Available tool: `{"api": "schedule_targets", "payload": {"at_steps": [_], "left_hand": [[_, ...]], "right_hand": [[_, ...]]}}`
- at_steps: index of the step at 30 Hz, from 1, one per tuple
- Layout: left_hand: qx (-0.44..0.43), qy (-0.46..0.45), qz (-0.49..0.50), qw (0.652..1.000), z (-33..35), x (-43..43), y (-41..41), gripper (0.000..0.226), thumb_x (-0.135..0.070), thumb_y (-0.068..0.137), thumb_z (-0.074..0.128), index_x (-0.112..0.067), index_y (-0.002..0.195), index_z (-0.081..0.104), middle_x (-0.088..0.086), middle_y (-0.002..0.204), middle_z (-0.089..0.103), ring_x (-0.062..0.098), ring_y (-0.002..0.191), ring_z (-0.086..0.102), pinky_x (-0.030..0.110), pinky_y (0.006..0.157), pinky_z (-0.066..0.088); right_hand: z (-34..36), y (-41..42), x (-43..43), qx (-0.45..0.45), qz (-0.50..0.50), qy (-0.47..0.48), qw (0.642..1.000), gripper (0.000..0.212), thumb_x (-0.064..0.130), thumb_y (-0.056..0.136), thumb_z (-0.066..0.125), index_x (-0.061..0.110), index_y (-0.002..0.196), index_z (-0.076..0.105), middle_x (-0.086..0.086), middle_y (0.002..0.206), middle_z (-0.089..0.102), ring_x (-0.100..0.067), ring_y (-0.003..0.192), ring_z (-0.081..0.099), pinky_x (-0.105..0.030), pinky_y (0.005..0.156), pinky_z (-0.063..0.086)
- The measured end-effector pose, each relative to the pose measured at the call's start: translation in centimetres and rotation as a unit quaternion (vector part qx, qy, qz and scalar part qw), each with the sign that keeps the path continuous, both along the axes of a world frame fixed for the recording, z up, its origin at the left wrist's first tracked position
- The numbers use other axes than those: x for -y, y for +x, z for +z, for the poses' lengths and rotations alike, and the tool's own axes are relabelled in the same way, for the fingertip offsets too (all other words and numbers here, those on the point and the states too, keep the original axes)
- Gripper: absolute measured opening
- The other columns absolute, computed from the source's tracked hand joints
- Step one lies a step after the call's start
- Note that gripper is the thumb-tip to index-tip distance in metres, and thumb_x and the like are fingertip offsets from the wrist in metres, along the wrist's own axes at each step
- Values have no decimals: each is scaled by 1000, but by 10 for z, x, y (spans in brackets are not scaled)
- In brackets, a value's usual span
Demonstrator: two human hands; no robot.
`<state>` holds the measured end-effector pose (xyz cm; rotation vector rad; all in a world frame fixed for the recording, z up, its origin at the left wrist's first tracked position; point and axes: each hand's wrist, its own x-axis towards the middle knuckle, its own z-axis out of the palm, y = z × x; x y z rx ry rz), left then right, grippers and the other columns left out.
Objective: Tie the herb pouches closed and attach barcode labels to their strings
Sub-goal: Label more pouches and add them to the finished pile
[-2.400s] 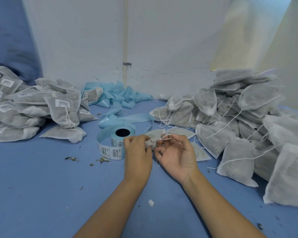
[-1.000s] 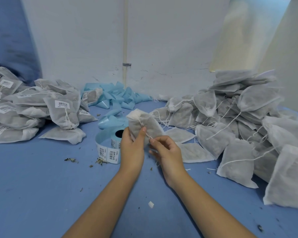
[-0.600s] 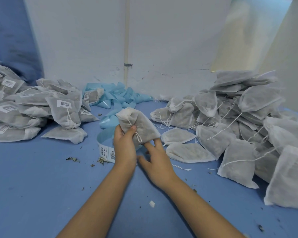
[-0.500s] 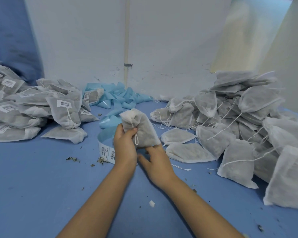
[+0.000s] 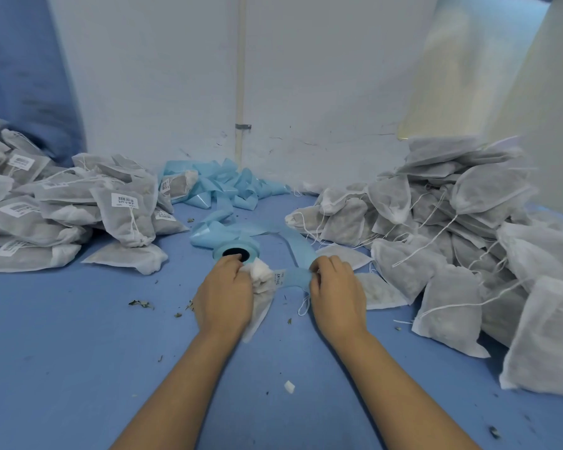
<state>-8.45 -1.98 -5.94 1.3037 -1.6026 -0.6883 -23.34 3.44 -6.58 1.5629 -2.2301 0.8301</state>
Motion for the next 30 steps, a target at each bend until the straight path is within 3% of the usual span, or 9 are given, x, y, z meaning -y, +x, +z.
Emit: {"api": "schedule_targets", "payload": {"at_steps": [4,7,9,12,17,21,25,27,30], "left_hand": [[80,-17,19,996,-7,6,1,24,-16,94,41,-8,99,63,1,111,61,23,90,53,29,71,31],[111,-32,10,993,-7,6,-2,28,-21,96,38,-12,89,64,-4,114,57,17,80,51,30,67,33],[132,-32,6,991,-7,5,-3,33,-23,97,35,-25,109,66,-9,125,51,15,84,52,28,68,33],[193,-30,5,981,-9,5,-3,44,-25,99,30,-40,138,44,-10,139,40,20,95,58,29,67,39],[170,-37,-23,985,-12,7,-3,39,-26,99,32,-31,133,51,-16,151,30,16,111,55,28,72,40],[155,-92,-106,978,-13,5,-4,30,-23,96,37,-26,112,62,-25,145,36,10,108,55,28,73,41],[128,-101,-169,972,-16,6,-6,28,-14,95,40,-19,110,63,-13,110,54,11,97,55,30,76,41],[88,-102,-196,971,-17,7,-6,32,-8,94,41,-16,116,63,-16,108,52,3,97,51,22,78,39],[28,-101,-245,964,-16,5,-5,43,-7,89,39,-17,125,60,-26,115,48,-9,106,44,4,85,33]], "right_hand": [[-1,0,0,33,0,-41,999,17,14,98,42,12,102,58,-3,102,59,-23,92,52,-36,72,40],[-1,0,-2,80,-3,-44,996,18,17,100,39,14,105,56,0,106,57,-22,92,54,-37,70,42],[-1,0,-4,100,8,-50,994,17,18,100,39,15,105,55,1,107,57,-22,90,55,-36,70,43],[-1,4,-4,123,39,-70,989,16,17,100,43,14,105,58,1,104,59,-21,87,56,-38,73,45],[-5,5,-1,144,82,-96,981,15,9,98,46,9,104,60,-1,100,59,-18,86,55,-31,74,43],[-5,4,-1,139,96,-123,978,17,1,95,46,5,103,60,-4,101,58,-19,89,56,-26,75,41],[-2,7,-1,184,101,-162,964,24,1,95,45,10,116,54,4,119,50,-8,85,55,-23,73,42],[1,12,-2,204,110,-200,952,28,1,95,47,12,120,51,7,121,43,-1,84,53,-21,73,44],[0,18,-1,234,126,-204,942,21,2,94,52,11,113,55,5,108,52,6,87,53,-23,79,47]]}}
